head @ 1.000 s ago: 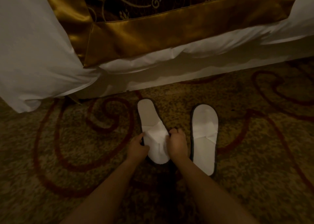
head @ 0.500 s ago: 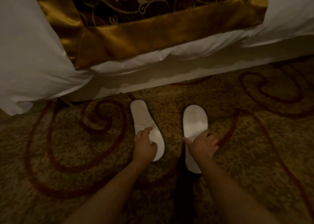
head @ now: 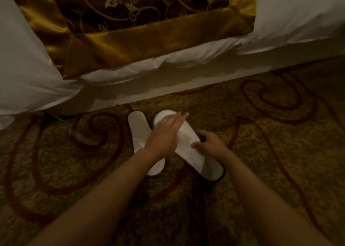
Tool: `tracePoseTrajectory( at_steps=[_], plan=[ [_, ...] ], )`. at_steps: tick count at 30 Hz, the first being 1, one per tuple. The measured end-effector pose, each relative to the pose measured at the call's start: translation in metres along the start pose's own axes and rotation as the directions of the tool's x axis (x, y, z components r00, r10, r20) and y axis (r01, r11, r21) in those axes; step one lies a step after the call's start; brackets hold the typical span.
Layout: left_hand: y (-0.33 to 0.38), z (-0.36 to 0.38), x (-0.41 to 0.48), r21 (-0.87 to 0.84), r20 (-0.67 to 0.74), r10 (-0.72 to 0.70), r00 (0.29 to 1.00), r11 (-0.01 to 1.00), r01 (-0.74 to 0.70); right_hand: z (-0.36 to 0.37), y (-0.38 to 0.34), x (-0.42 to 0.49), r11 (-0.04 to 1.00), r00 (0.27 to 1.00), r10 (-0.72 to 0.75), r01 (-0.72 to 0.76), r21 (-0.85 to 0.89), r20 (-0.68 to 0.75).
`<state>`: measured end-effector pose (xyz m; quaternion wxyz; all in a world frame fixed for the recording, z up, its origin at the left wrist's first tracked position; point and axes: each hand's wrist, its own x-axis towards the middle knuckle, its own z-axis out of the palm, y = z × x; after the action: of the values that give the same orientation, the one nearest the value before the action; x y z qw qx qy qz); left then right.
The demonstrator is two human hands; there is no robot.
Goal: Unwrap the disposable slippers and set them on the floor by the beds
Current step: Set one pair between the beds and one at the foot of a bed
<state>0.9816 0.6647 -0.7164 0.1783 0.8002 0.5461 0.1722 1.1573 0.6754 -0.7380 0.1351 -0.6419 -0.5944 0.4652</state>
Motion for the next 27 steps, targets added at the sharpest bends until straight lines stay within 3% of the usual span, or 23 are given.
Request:
tracePoseTrajectory(
  at_steps=[2, 3, 6, 8, 11, 13, 15, 17, 19, 21, 24, 27],
  plan=[
    [0.002, -0.01, 0.015, 0.211, 0.144, 0.083, 0.986, 0.971, -0.113, -0.012, -0.012, -0.003, 0.987, 0.987, -0.048, 0.071, -0.145, 0.155],
    [0.0, -0.014, 0.02, 0.264, 0.246, 0.06, 0.967, 0.956, -0.126, -0.017, -0.018, -0.005, 0.975, 0.974, -0.08, 0.121, -0.188, 0.213],
    [-0.005, -0.019, 0.021, 0.14, 0.467, -0.072, 0.881, 0.99, 0.007, -0.029, -0.03, -0.01, 0.915, 0.952, -0.129, 0.222, -0.337, 0.276],
    [-0.003, -0.014, 0.013, -0.001, 0.436, -0.117, 0.892, 0.991, 0.131, -0.032, -0.035, -0.01, 0.837, 0.966, -0.15, 0.238, -0.492, 0.212],
    [0.0, 0.003, 0.0, -0.129, 0.292, -0.308, 0.906, 0.926, 0.356, -0.027, -0.039, -0.008, 0.738, 0.968, -0.248, 0.165, -0.654, -0.036],
    [0.0, 0.017, -0.008, -0.341, 0.269, -0.518, 0.812, 0.737, 0.584, -0.022, -0.04, -0.006, 0.785, 0.935, -0.272, 0.078, -0.614, -0.229],
    [0.002, 0.029, -0.014, -0.623, 0.377, -0.648, 0.661, 0.35, 0.699, -0.015, -0.04, -0.006, 0.884, 0.93, -0.118, -0.06, -0.463, -0.347],
    [0.005, 0.036, -0.014, -0.773, 0.488, -0.647, 0.586, -0.008, 0.635, -0.003, -0.04, -0.005, 0.946, 0.946, 0.173, -0.237, -0.223, -0.275],
    [0.011, 0.04, -0.011, -0.808, 0.545, -0.643, 0.537, -0.233, 0.541, 0.01, -0.036, -0.003, 0.937, 0.942, 0.33, -0.335, -0.098, -0.07],
    [0.014, 0.043, -0.008, -0.793, 0.599, -0.615, 0.513, -0.365, 0.488, 0.022, -0.028, -0.001, 0.925, 0.937, 0.346, -0.335, -0.178, 0.037],
    [0.018, 0.042, -0.007, -0.748, 0.664, -0.54, 0.517, -0.503, 0.434, 0.03, -0.013, 0.003, 0.899, 0.945, 0.326, -0.304, -0.316, 0.019],
    [0.019, 0.043, -0.003, -0.726, 0.688, -0.524, 0.502, -0.513, 0.459, 0.03, -0.001, 0.008, 0.893, 0.952, 0.303, -0.297, -0.338, -0.035]
  ],
)
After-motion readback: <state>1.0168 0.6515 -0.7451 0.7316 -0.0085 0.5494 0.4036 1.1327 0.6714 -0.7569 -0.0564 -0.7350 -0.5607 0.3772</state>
